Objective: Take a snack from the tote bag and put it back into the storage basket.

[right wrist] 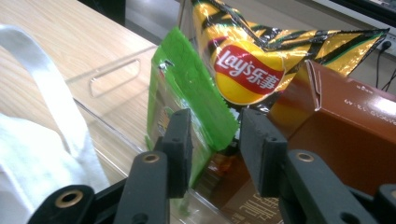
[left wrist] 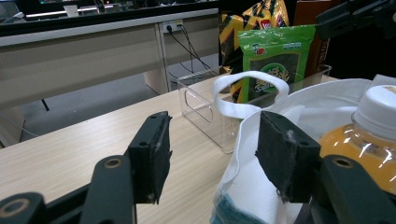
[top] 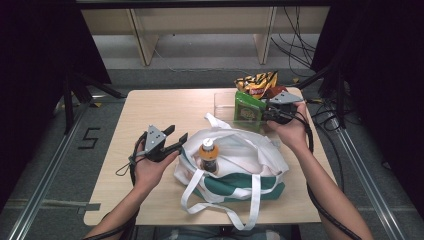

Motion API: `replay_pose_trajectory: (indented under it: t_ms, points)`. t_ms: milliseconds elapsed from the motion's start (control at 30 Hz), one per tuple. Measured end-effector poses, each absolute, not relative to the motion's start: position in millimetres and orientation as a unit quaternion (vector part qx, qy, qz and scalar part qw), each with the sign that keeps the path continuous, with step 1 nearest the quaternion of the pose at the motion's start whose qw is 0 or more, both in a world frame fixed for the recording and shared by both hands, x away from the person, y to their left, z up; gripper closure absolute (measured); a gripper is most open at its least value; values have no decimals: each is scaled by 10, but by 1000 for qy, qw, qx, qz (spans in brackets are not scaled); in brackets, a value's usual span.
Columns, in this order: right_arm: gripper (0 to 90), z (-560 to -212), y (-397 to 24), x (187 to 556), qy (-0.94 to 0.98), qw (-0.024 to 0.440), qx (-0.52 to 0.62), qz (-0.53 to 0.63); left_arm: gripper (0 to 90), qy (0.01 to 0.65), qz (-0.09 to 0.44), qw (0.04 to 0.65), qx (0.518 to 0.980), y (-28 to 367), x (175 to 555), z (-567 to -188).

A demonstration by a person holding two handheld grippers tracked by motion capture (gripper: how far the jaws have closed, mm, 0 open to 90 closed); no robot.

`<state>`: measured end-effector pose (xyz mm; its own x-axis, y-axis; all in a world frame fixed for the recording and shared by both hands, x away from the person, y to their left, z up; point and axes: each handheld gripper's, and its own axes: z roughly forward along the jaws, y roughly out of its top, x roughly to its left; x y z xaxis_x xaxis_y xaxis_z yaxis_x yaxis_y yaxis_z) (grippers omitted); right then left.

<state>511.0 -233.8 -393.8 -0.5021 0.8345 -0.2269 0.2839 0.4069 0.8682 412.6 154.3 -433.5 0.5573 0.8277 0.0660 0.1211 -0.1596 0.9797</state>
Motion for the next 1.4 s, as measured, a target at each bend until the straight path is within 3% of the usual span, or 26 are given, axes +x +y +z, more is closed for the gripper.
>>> replay_pose_trajectory:
  t_ms: [733,1400]
  points:
    - [486,-3822,-2481,4780,735,312,390,459,435,345,312,563,684,1555,4123,-4328]
    - [455,-3744,-2729,4476,705,314,418,480,437,339,309,570,682,1543,4123,-4324]
